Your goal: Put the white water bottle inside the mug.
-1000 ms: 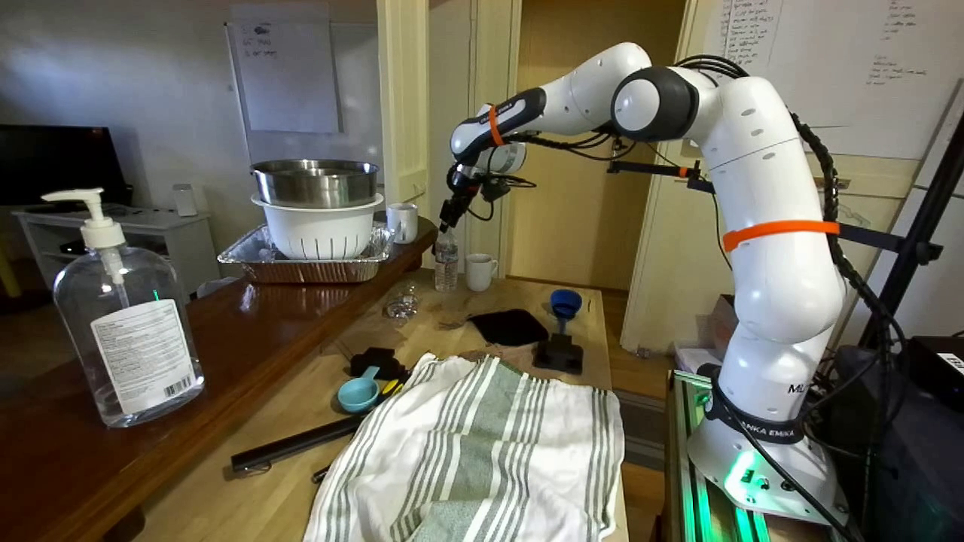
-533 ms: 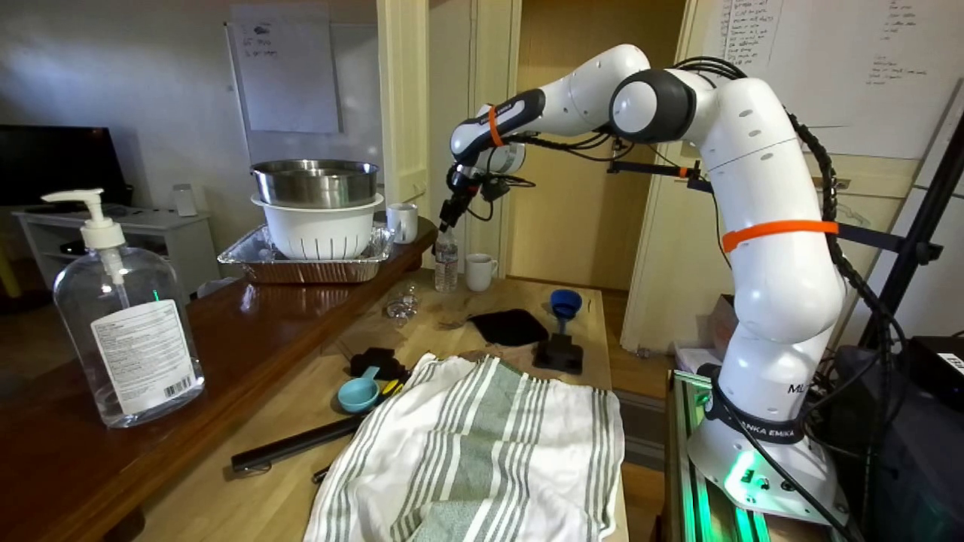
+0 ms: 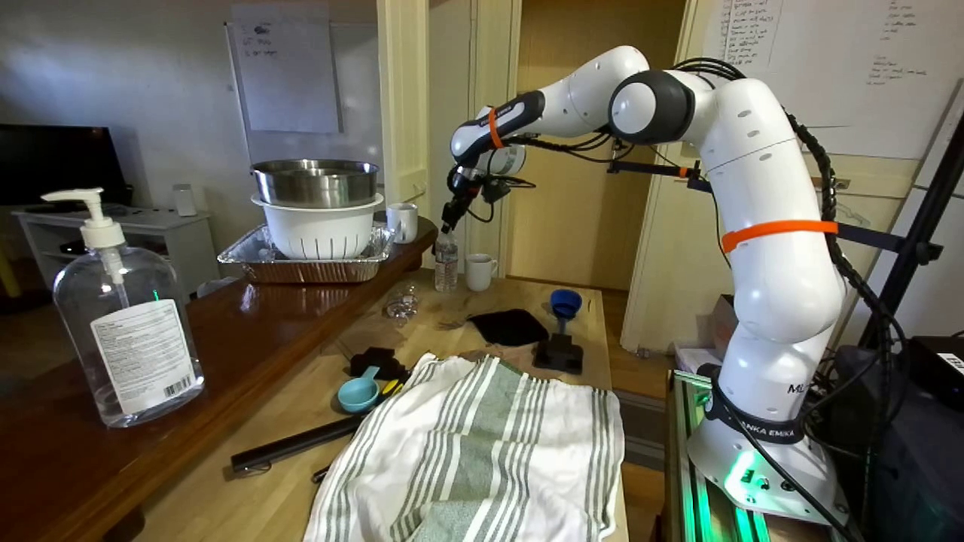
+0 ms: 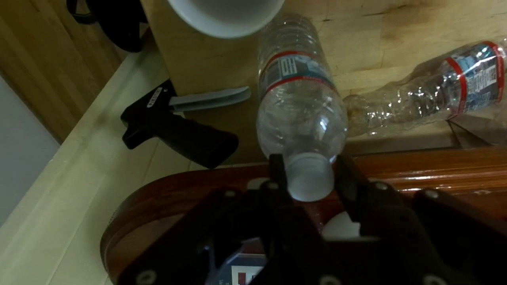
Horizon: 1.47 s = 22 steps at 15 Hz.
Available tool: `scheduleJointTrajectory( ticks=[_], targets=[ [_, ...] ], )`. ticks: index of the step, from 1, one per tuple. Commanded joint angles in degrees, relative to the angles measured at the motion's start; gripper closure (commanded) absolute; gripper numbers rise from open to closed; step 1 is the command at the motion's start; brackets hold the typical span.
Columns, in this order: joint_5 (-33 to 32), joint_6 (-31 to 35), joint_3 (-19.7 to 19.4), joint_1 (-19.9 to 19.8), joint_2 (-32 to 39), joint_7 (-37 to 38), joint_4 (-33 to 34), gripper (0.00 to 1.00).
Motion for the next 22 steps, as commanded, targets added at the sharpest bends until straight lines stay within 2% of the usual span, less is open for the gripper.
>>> scheduleJointTrajectory(
  ticks=[1,2,12,22],
  targets=[
    [-0.9,0.7,0.7,-0.7,1.2,-1.2,1.1,0.87],
    [-0.9,0.7,0.7,-0.8,1.2,-1.4,1.1,0.94],
    [-2.9,-0.9,1.0,0.4,-3.8,-2.9,-3.5,0.92],
    [-2.1,-5.1,0.9,1.0,-13.6,-7.6,-13.5,0.92]
  ],
)
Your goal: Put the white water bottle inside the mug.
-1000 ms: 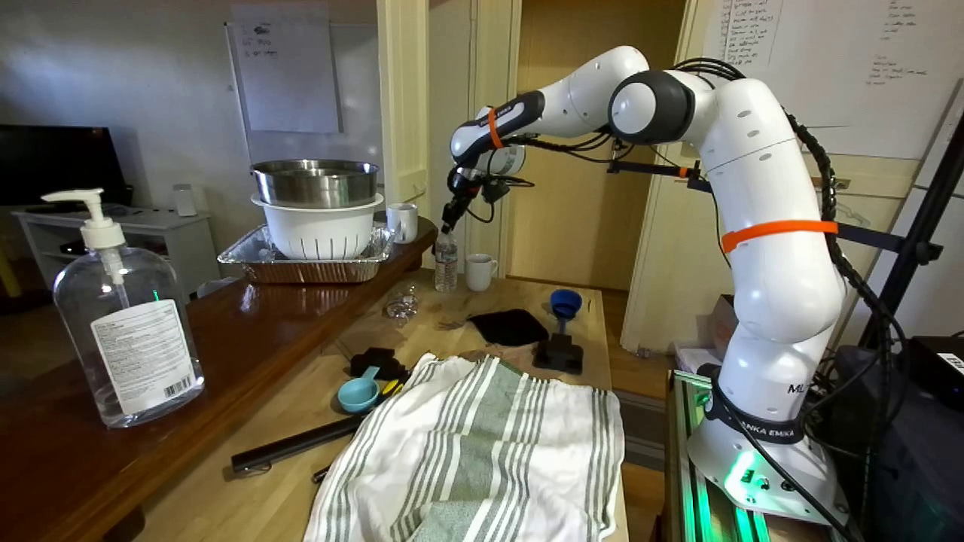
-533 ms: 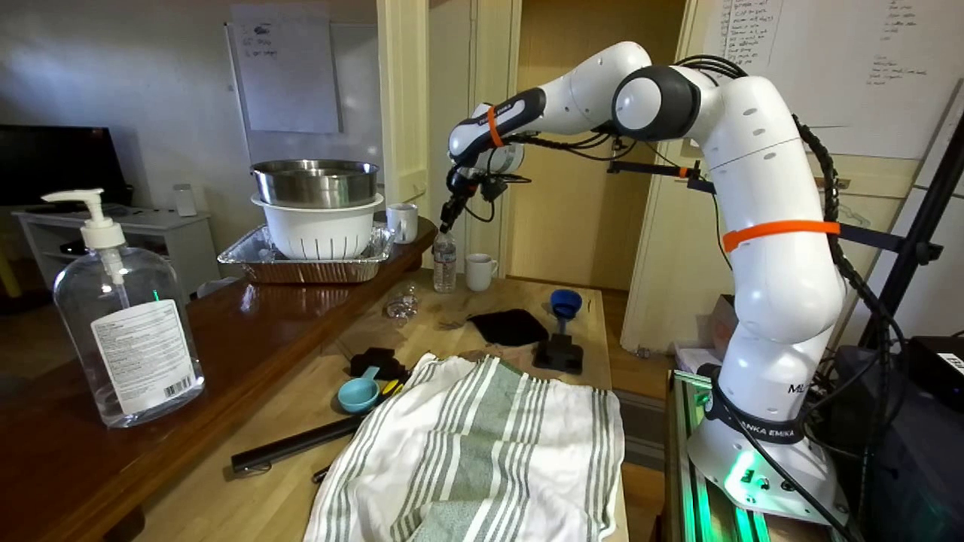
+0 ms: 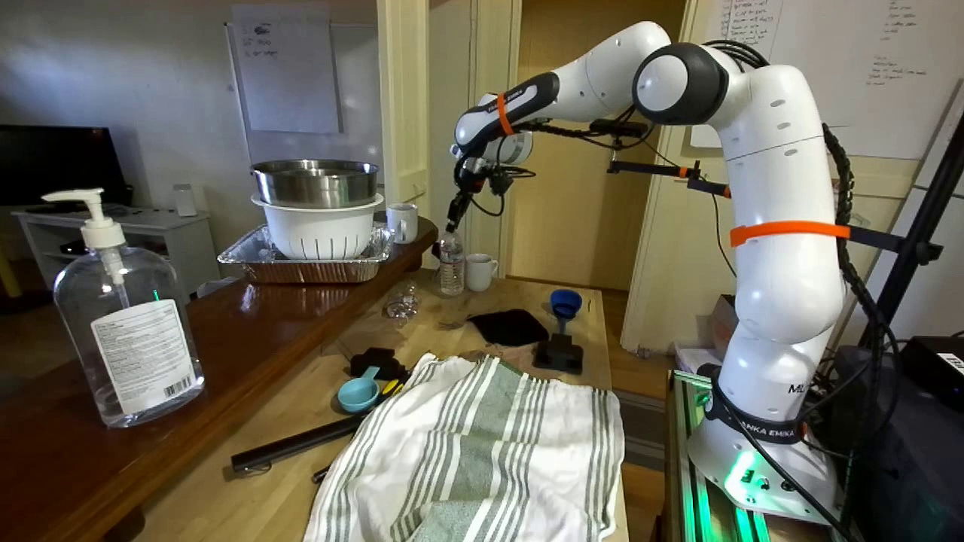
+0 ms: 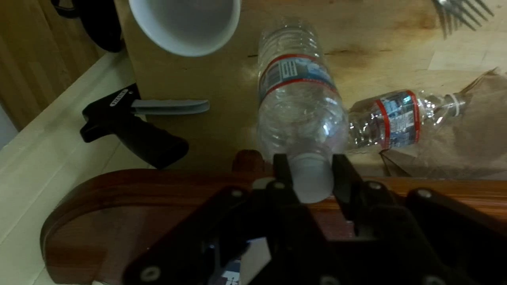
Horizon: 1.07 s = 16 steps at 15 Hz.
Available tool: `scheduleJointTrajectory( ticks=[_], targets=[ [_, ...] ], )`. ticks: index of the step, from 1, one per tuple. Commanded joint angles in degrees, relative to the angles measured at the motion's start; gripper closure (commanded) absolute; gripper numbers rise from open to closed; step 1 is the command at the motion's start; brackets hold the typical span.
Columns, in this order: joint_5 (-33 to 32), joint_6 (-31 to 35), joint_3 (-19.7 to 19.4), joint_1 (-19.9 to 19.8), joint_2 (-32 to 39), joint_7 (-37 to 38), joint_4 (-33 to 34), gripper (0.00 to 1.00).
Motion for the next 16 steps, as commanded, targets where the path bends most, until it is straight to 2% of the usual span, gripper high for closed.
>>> scheduleJointTrajectory(
  ticks=[1,9,16],
  targets=[
    [0.9,-1.9,-0.6,0.4,-6.4,-2.7,-6.4,0.92],
    [3.3,-2.4,-3.7,1.3,-16.2,-4.2,-16.6,0.92],
    [2.0,-3.4,-7.7,4.3,-24.1,0.5,-18.3,0.92]
  ],
)
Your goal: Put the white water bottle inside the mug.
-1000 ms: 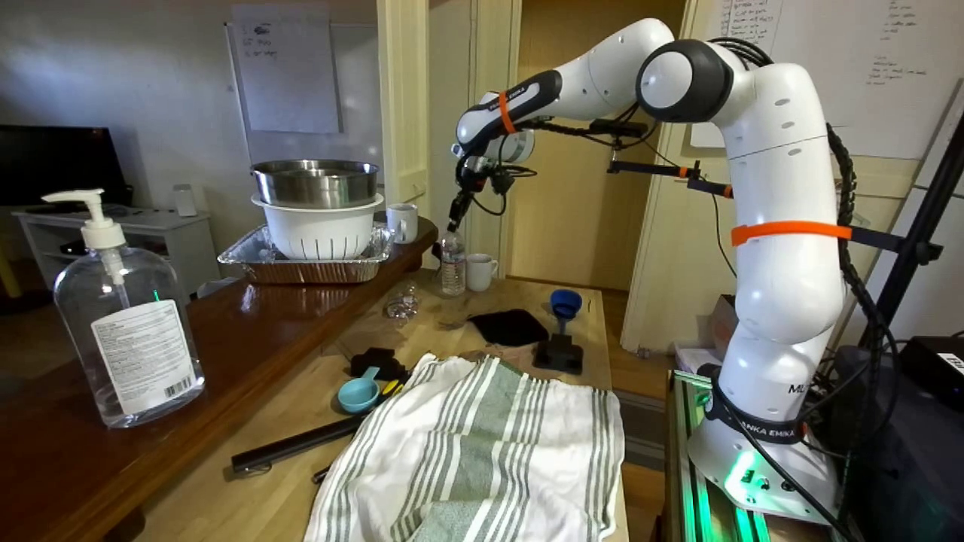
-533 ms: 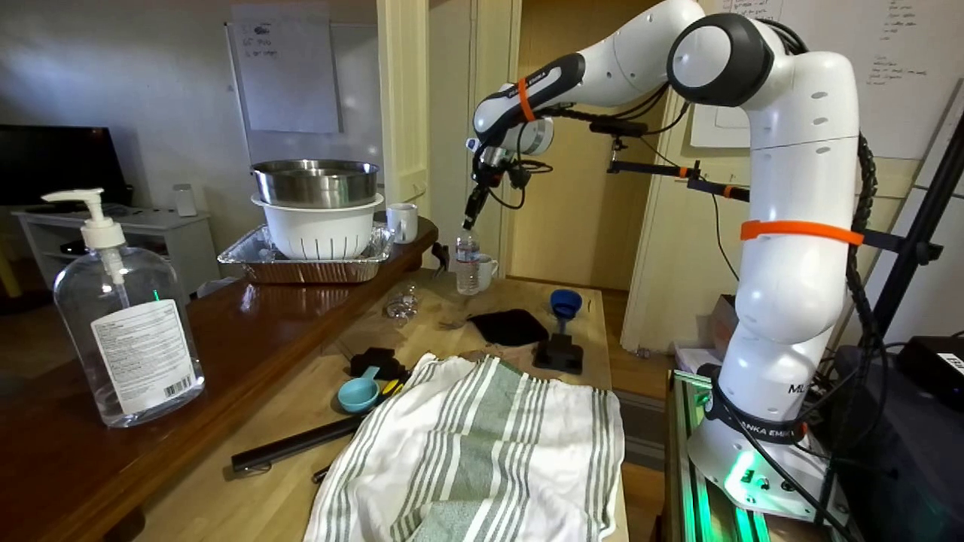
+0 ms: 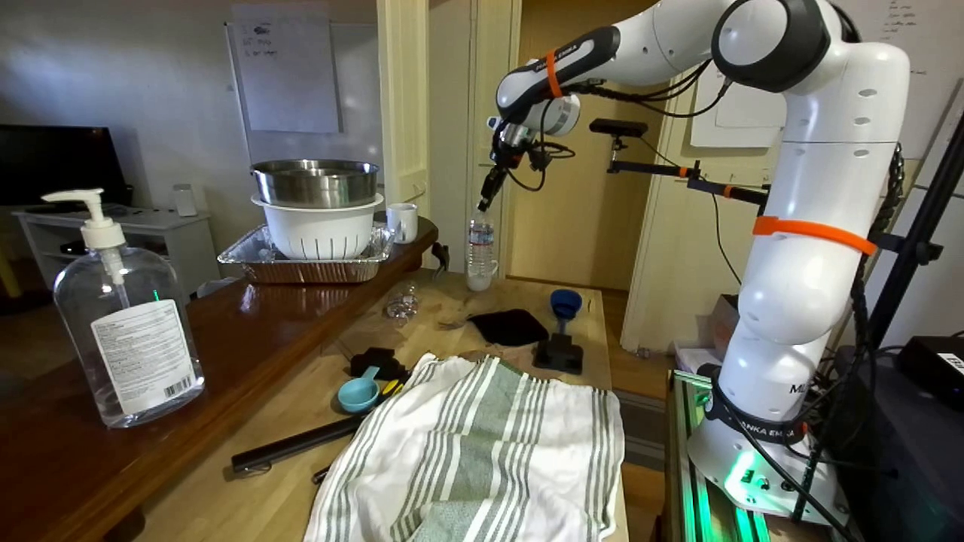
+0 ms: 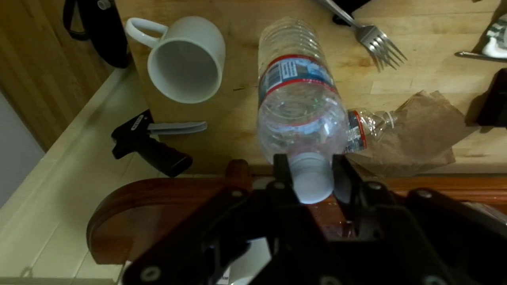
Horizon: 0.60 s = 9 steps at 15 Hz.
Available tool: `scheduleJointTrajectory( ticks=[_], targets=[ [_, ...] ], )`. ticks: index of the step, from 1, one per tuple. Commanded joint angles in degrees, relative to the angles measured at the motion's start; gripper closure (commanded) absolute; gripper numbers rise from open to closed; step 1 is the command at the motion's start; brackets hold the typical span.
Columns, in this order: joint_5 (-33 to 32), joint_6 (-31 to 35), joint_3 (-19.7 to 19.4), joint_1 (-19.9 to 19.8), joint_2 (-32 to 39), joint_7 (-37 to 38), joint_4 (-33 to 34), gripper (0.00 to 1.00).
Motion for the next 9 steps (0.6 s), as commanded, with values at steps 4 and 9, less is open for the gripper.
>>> scheduleJointTrajectory(
  ticks=[4,9],
  targets=[
    [0.0,-0.7,-4.5,3.5,-4.4,4.8,2.0,0.92],
    [2.0,-0.8,-6.4,3.7,-0.5,6.1,7.5,0.92]
  ],
)
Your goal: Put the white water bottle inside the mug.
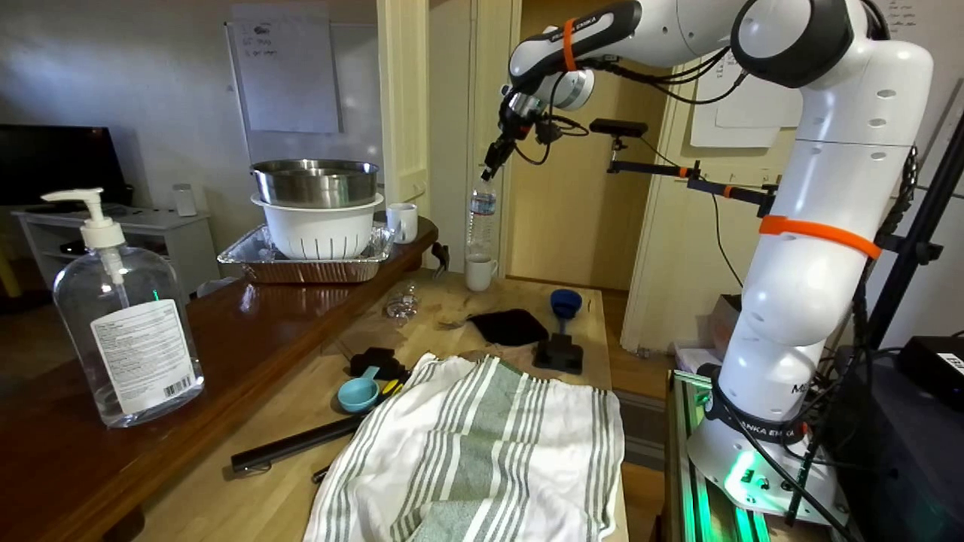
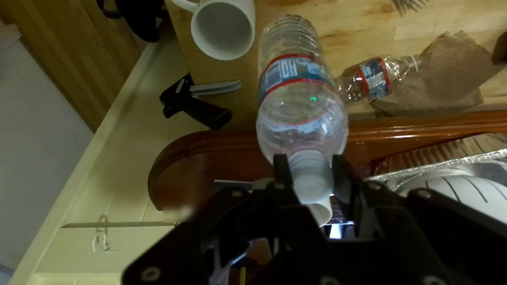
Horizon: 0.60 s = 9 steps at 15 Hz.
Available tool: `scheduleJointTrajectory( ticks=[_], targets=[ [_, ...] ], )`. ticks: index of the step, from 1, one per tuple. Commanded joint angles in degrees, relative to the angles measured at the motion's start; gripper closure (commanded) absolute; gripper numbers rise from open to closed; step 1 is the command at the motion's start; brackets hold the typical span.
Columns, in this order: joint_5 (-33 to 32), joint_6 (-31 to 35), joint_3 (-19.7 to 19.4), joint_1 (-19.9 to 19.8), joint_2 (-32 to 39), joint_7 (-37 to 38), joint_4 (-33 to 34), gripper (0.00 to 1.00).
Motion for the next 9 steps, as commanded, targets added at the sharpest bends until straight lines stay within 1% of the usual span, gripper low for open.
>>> scheduleJointTrajectory(
  ticks=[1,5,9],
  targets=[
    [2.4,-0.6,-1.8,0.7,3.9,1.3,5.3,0.92],
    [4.6,-0.6,-2.2,-0.4,8.2,1.6,9.7,0.92],
    [5.0,-0.3,-1.7,-1.9,11.8,2.6,13.1,0.92]
  ],
)
